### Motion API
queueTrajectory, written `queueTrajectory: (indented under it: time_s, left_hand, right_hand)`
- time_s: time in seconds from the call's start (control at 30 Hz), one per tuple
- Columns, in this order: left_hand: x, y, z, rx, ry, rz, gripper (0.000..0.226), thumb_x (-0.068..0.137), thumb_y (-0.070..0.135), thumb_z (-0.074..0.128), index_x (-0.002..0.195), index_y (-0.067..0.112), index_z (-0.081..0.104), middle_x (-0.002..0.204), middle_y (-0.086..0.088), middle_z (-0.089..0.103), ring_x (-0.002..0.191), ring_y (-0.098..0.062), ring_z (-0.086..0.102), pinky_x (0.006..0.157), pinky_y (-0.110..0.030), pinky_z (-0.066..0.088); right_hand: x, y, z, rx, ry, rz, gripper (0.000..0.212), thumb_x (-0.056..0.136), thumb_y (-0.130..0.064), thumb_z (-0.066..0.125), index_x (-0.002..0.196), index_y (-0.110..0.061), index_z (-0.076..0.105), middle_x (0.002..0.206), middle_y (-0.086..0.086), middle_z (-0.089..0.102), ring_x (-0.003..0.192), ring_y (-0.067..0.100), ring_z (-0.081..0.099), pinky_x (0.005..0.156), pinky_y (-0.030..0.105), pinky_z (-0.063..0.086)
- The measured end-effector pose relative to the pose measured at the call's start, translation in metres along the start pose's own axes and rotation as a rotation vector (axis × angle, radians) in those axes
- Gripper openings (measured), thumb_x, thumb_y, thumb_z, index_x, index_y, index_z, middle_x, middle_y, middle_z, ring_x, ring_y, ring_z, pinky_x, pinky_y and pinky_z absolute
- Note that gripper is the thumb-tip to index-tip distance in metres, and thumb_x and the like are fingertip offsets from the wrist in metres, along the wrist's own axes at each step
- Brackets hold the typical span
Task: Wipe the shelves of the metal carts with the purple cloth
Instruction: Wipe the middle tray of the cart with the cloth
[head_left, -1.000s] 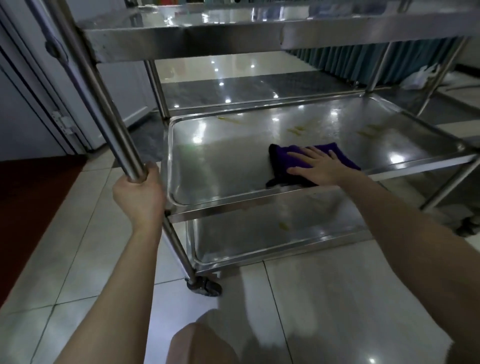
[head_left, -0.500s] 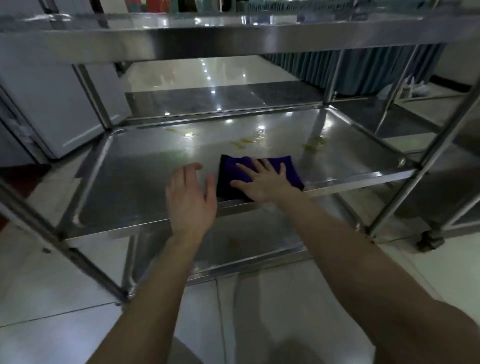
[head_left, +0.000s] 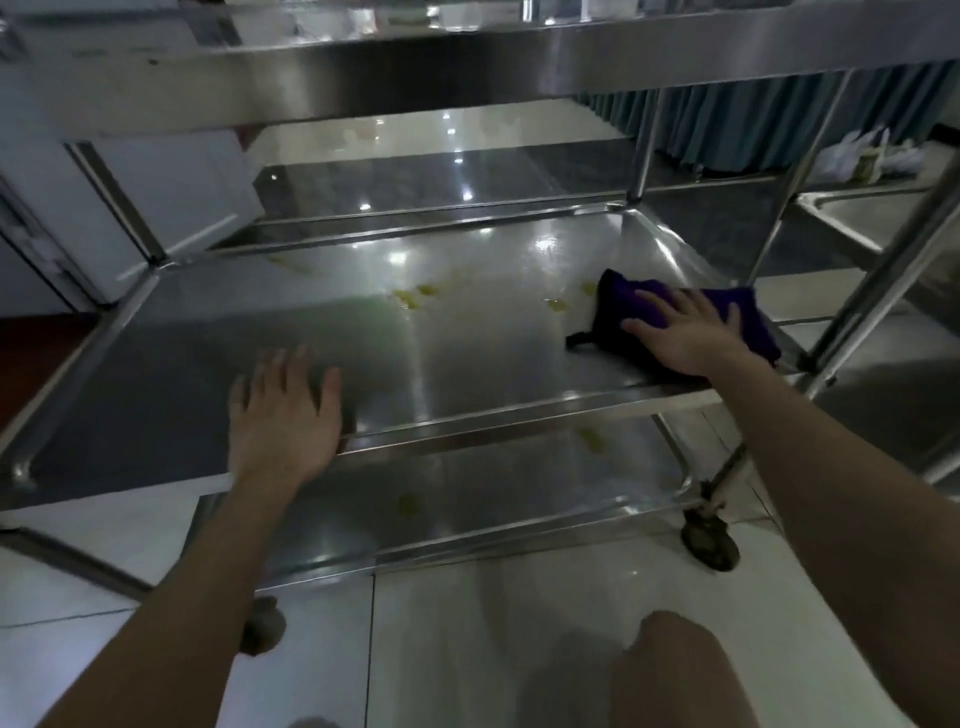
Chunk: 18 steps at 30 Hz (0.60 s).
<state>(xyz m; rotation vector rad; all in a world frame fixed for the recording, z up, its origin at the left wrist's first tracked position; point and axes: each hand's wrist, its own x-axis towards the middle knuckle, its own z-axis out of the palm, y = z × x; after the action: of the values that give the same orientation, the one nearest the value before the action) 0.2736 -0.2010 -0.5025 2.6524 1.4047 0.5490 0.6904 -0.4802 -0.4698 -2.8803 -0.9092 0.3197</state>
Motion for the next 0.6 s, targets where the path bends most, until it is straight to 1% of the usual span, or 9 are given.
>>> queueTrajectory:
  time_s: [0.07, 0.1, 0.13, 0.2, 0.3, 0.37, 0.47, 0.53, 0.6]
  left_hand:
    - [-0.002, 0.003, 0.001, 0.021, 0.035, 0.03, 0.084, 0.105, 0.062, 0.014, 0.167, 0.009, 0.035, 0.17, -0.022, 0.04, 0.164, -0.035, 0.027, 0.133, -0.056, 0.018]
    - [-0.003, 0.004, 0.001, 0.026, 0.054, 0.041, 0.082, 0.107, 0.059, 0.016, 0.166, 0.007, 0.036, 0.167, -0.024, 0.043, 0.162, -0.037, 0.031, 0.133, -0.056, 0.02]
    - [-0.003, 0.004, 0.001, 0.027, 0.066, 0.049, 0.079, 0.108, 0.058, 0.018, 0.166, 0.006, 0.035, 0.166, -0.025, 0.045, 0.16, -0.038, 0.034, 0.132, -0.057, 0.022]
    - [-0.002, 0.003, -0.001, 0.017, 0.064, 0.051, 0.078, 0.11, 0.057, 0.017, 0.168, 0.006, 0.03, 0.167, -0.024, 0.043, 0.161, -0.036, 0.033, 0.133, -0.056, 0.022]
    - [-0.001, 0.002, -0.004, -0.008, 0.065, 0.03, 0.081, 0.11, 0.056, 0.015, 0.171, 0.004, 0.023, 0.171, -0.023, 0.039, 0.163, -0.034, 0.029, 0.135, -0.053, 0.019]
    - [-0.002, 0.003, -0.006, -0.016, 0.069, 0.017, 0.081, 0.11, 0.056, 0.014, 0.172, 0.004, 0.019, 0.173, -0.022, 0.035, 0.164, -0.032, 0.026, 0.135, -0.051, 0.017]
    - [-0.003, 0.001, -0.009, -0.031, 0.063, 0.016, 0.08, 0.111, 0.057, 0.014, 0.173, 0.008, 0.016, 0.175, -0.02, 0.032, 0.166, -0.03, 0.024, 0.136, -0.05, 0.015]
    - [-0.002, -0.001, -0.009, -0.044, 0.063, 0.02, 0.08, 0.111, 0.059, 0.014, 0.173, 0.01, 0.016, 0.175, -0.02, 0.031, 0.165, -0.03, 0.024, 0.136, -0.05, 0.016]
    - [0.0, -0.004, -0.008, -0.053, 0.06, 0.027, 0.081, 0.11, 0.06, 0.015, 0.172, 0.009, 0.018, 0.174, -0.02, 0.033, 0.165, -0.031, 0.025, 0.136, -0.051, 0.017]
  right_hand:
    - [0.007, -0.031, 0.007, 0.011, 0.018, 0.119, 0.09, 0.094, -0.09, 0.019, 0.171, -0.045, 0.005, 0.182, 0.004, -0.004, 0.166, 0.034, -0.01, 0.123, 0.076, -0.012]
    - [0.008, -0.057, 0.01, 0.015, 0.025, 0.146, 0.093, 0.094, -0.09, 0.018, 0.172, -0.042, 0.004, 0.181, 0.009, -0.007, 0.165, 0.039, -0.012, 0.121, 0.079, -0.012]
    - [0.007, -0.087, 0.013, 0.02, 0.031, 0.133, 0.093, 0.095, -0.088, 0.018, 0.173, -0.04, 0.003, 0.181, 0.012, -0.008, 0.164, 0.043, -0.012, 0.12, 0.081, -0.012]
    - [0.001, -0.157, 0.021, 0.017, 0.032, -0.005, 0.089, 0.099, -0.083, 0.021, 0.173, -0.037, 0.004, 0.18, 0.014, -0.009, 0.164, 0.045, -0.013, 0.119, 0.081, -0.012]
    - [-0.025, -0.263, 0.044, -0.039, -0.007, -0.313, 0.083, 0.102, -0.078, 0.023, 0.173, -0.039, 0.006, 0.181, 0.011, -0.009, 0.164, 0.043, -0.015, 0.12, 0.079, -0.014]
    - [-0.042, -0.306, 0.061, -0.068, -0.036, -0.492, 0.081, 0.102, -0.08, 0.021, 0.172, -0.043, 0.008, 0.181, 0.007, -0.01, 0.165, 0.04, -0.016, 0.121, 0.077, -0.016]
    - [-0.046, -0.306, 0.064, -0.061, -0.078, -0.64, 0.076, 0.102, -0.079, 0.02, 0.171, -0.048, 0.009, 0.181, -0.001, -0.008, 0.166, 0.031, -0.014, 0.123, 0.071, -0.02]
    - [-0.036, -0.283, 0.057, -0.051, -0.094, -0.708, 0.072, 0.103, -0.076, 0.021, 0.17, -0.05, 0.011, 0.181, -0.007, -0.004, 0.167, 0.024, -0.011, 0.126, 0.066, -0.019]
    - [-0.023, -0.245, 0.048, -0.049, -0.099, -0.718, 0.07, 0.103, -0.075, 0.022, 0.169, -0.053, 0.012, 0.181, -0.012, 0.0, 0.167, 0.02, -0.007, 0.128, 0.063, -0.016]
